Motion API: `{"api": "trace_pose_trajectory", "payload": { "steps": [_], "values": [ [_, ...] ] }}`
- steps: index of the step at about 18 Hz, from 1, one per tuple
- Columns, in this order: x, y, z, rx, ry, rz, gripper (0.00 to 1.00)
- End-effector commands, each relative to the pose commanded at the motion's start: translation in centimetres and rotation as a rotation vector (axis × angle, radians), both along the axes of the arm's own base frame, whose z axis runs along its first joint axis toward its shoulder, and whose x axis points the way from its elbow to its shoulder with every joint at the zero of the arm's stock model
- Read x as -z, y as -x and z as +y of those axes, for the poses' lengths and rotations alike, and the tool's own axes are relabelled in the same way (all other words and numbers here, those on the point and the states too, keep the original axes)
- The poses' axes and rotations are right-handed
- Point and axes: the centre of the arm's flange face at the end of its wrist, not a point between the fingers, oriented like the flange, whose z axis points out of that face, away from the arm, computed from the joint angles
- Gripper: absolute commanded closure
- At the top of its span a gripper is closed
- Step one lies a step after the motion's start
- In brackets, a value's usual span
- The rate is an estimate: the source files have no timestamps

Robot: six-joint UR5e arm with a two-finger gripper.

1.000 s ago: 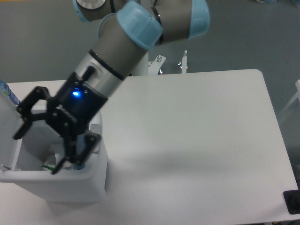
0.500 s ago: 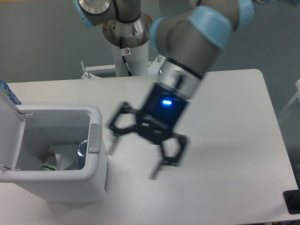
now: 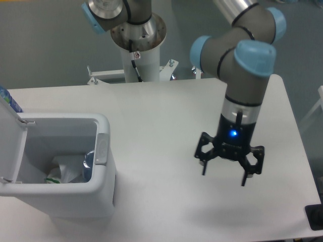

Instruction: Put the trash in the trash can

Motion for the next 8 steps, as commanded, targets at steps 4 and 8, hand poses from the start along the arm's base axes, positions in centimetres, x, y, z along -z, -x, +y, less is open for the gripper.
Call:
{"api": "trace_pose_trajectory", "payload": {
  "steps": [4,8],
  "values": [
    [0.76,0.18,-0.86,0.013,0.155,0.048,0.00],
    [1.05,-0.08,-0.77,0.016,0.167,0.050,0.00]
  ]
}}
